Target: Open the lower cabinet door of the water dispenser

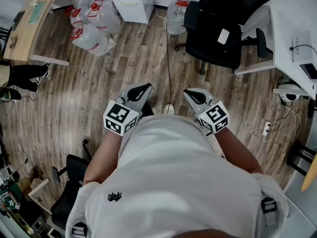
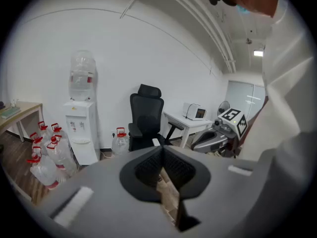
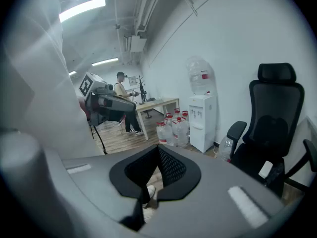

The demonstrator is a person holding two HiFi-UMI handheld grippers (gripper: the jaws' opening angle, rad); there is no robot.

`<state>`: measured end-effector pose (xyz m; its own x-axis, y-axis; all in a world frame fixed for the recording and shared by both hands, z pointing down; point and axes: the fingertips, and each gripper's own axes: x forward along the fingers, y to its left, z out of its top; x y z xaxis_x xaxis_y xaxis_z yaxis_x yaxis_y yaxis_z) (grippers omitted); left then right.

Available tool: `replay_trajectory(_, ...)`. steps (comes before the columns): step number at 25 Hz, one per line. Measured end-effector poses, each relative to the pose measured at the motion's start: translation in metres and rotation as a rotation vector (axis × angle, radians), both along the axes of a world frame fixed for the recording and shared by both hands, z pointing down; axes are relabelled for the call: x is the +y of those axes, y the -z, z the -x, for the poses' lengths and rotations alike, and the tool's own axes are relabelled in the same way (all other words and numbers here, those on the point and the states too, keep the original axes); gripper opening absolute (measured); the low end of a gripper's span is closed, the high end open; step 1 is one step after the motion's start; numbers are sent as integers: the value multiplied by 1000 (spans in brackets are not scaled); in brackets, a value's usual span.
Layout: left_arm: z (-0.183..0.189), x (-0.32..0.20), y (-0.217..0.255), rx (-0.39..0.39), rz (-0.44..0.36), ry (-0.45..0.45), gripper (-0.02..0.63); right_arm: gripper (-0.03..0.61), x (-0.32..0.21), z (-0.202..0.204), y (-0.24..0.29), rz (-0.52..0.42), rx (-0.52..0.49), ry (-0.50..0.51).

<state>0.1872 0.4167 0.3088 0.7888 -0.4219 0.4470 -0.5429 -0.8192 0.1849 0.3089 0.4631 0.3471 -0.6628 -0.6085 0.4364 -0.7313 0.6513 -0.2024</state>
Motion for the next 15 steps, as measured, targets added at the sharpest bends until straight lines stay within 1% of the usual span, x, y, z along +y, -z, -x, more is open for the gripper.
replay_trajectory(4, -2, 1, -4, -2, 1, 3, 55, 1, -5, 6, -9, 10, 16, 48)
replay_trajectory(8, 14, -16, -14, -5, 26, 11, 55, 2, -30, 21, -15, 16, 30, 61)
replay_trajectory(11, 25, -44, -25, -3, 35, 1, 55, 2, -61, 27, -21, 26, 39, 40)
replay_trajectory(15, 39, -98, -30, -1, 29, -33, 55, 1, -113, 39, -27, 65, 49, 1)
